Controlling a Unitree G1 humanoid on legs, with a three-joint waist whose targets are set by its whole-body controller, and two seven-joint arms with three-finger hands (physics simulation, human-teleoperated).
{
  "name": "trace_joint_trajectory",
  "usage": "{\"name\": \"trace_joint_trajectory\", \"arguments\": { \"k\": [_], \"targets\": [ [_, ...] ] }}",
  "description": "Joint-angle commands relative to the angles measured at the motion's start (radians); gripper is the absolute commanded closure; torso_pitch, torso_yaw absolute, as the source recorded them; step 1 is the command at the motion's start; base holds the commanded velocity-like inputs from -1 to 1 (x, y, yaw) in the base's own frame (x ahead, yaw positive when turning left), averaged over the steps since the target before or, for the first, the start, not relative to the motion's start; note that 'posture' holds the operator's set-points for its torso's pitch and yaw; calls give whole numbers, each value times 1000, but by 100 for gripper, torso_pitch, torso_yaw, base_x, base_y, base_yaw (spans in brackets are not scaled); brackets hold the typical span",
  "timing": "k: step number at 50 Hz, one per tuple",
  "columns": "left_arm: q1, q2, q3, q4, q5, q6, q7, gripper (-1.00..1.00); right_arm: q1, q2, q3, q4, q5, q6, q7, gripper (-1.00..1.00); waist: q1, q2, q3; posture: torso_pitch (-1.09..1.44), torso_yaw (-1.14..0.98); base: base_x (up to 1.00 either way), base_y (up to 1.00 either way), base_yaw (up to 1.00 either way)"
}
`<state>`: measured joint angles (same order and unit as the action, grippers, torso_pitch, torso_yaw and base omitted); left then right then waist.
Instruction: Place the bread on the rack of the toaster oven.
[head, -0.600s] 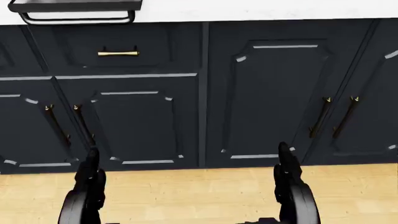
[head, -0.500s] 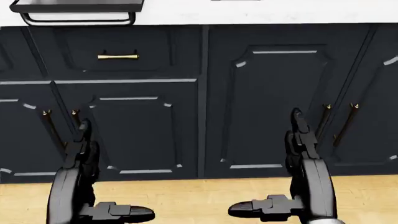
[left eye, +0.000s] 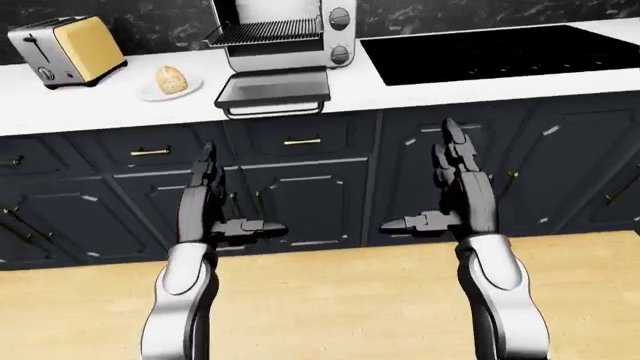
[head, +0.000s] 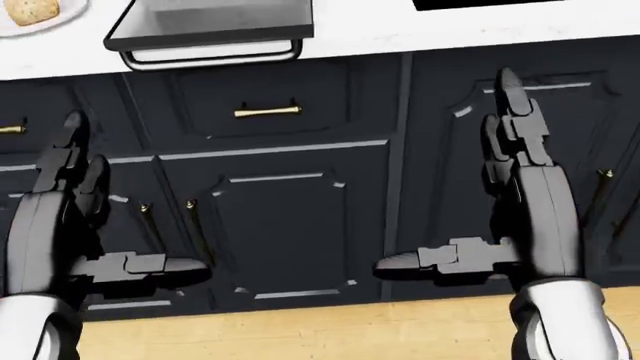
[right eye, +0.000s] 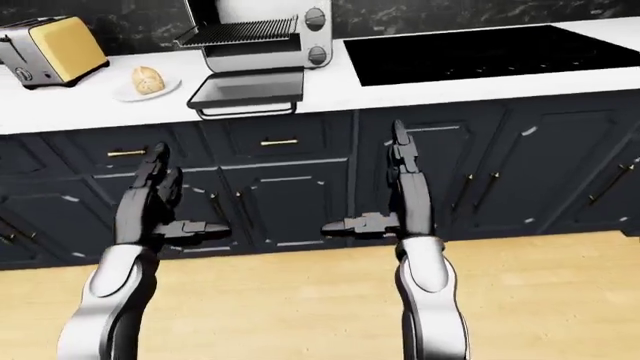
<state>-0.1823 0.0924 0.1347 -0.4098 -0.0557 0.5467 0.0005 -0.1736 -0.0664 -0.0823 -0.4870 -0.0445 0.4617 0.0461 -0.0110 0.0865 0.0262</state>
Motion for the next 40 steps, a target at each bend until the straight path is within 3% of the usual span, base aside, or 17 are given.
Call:
{"name": "trace_joint_trajectory", "arguments": {
  "k": [1, 4, 9, 11, 12, 13, 15, 17, 20, 21, 22, 23, 25, 28, 33, 40],
  "targets": [
    [-37, 4, -7, -75, 6, -3, 7, -100, -34, -11, -12, -57, 4, -11, 1, -100, -5, -2, -2, 0, 0, 14, 77, 0],
    [-51, 14, 9, -109, 2, 29, 9, -100, -41, -17, -17, -108, 5, 31, 5, -100, 8, -41, -8, 0, 0, 16, 76, 0],
    [-47, 22, 32, -161, -9, 66, 9, -100, -47, -25, -30, -179, 17, 96, 12, -100, 21, -92, 9, 0, 0, 16, 76, 0],
    [-56, 34, 40, -166, -11, 86, 7, -100, -52, -31, -29, -196, 19, 121, 23, -100, 20, -130, -4, 0, 0, 18, 75, 0],
    [-72, 39, 47, -180, -15, 110, 10, -100, -63, -31, -43, -210, 31, 142, 22, -100, 6, -132, -6, 0, 0, 21, 74, 0],
    [-81, 45, 47, -192, -13, 124, 11, -100, -71, -32, -48, -220, 40, 151, 21, -100, 4, -123, 17, 0, 0, 22, 73, 0],
    [-90, 47, 51, -219, -20, 150, 13, -100, -88, -31, -51, -219, 55, 157, 8, -100, -4, -131, -8, 0, 0, 23, 73, 0],
    [-93, 56, 56, -227, -17, 159, 8, -100, -94, -38, -33, -226, 47, 171, 5, -100, -12, -130, -9, 0, 0, 25, 71, 0],
    [-97, 65, 65, -249, -18, 176, 9, -100, -98, -44, -43, -264, 54, 205, -1, -100, -27, -86, 9, 0, 0, 24, 62, 0],
    [-101, 65, 70, -255, -21, 182, 10, -100, -104, -46, -48, -291, 59, 231, 0, -100, -32, -25, -4, 0, 0, 25, 36, 0],
    [-107, 69, 74, -257, -21, 186, 11, -100, -110, -52, -53, -315, 63, 258, 2, -100, -17, 51, -17, 0, 0, 23, 25, 0],
    [-120, 73, 76, -270, -25, 206, 12, -100, -120, -57, -68, -357, 75, 300, 4, -100, -18, 3, 10, 0, 0, 23, 24, 0],
    [-125, 80, 70, -294, -24, 227, 8, -100, -136, -73, -82, -400, 82, 348, 3, -100, -3, -1, -3, 0, 0, 23, 25, 0],
    [-147, 95, 80, -318, -24, 259, 1, -100, -162, -84, -102, -445, 102, 399, -1, -100, 13, -32, -4, 0, 0, 22, 22, 0],
    [-237, 121, 83, -305, -29, 303, 2, -100, -206, -109, -123, -475, 130, 447, -16, -100, 17, -43, 3, 0, 0, 22, 7, 0],
    [-264, 135, 80, -329, -30, 337, 2, -100, -235, -120, -147, -499, 189, 460, -50, -100, 23, -49, -1, 0, 0, 28, 0, 0]
  ]
}}
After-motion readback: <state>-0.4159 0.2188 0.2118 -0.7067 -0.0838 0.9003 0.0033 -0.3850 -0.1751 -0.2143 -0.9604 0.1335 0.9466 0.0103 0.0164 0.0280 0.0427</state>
